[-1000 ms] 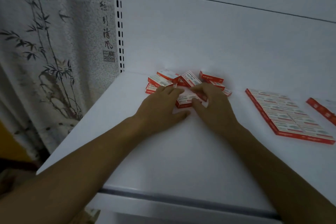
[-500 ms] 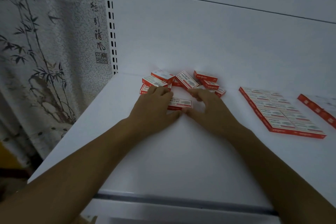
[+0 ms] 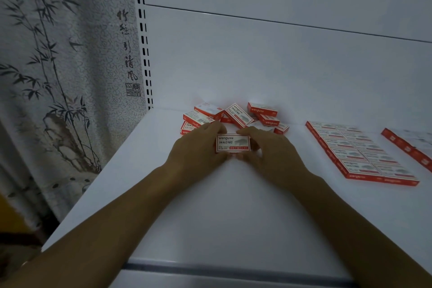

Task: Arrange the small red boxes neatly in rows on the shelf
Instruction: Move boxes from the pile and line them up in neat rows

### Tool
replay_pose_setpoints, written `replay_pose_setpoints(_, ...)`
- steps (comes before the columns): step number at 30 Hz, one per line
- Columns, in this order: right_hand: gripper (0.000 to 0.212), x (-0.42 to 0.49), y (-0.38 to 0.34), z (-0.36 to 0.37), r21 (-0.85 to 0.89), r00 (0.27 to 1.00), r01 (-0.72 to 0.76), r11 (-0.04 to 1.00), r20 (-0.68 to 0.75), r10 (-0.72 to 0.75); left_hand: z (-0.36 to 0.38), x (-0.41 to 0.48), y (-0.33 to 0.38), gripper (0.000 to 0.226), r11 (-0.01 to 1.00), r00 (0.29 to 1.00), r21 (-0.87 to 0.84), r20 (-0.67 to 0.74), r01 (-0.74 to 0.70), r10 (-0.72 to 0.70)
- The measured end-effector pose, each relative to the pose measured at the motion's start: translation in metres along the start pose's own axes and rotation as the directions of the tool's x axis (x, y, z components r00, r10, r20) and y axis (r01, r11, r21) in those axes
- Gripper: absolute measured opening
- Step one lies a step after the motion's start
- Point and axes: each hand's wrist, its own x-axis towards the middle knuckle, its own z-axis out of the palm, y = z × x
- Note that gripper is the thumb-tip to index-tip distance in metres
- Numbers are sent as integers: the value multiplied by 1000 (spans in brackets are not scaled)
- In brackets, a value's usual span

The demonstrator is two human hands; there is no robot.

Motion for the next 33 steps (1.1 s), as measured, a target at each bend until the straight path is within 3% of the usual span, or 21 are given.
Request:
replay_pose_setpoints(9, 51, 4, 8, 0, 17, 980, -32, 999, -195, 34, -1, -2, 7, 74, 994, 998, -108, -56, 13, -19)
replay_pose_setpoints(14, 51, 10, 9, -27, -135, 988, 9, 991, -151, -30, 0, -5, 8, 77, 993, 997, -120, -68, 20, -28)
replay_pose_setpoints(19, 41, 10, 22, -76, -279, 990, 57, 959, -110, -90, 1, -8, 11, 74, 994, 993, -63, -76, -94, 90)
replay_pose_setpoints(26, 44, -23, 85, -109, -293, 996, -9, 956, -87, -17, 11, 23, 64, 69, 963, 964, 57, 41, -265, 263)
replay_pose_setpoints(29, 46, -38, 118, -121, -300, 995, -58, 952, -97, 30, 28, 40, 96, 67, 957, 956, 33, 64, -288, 285)
replay_pose_setpoints(33, 49, -54, 163, -131, -298, 991, -132, 945, -34, 128, 62, 50, 133, 68, 955, 938, 45, 208, -292, 277)
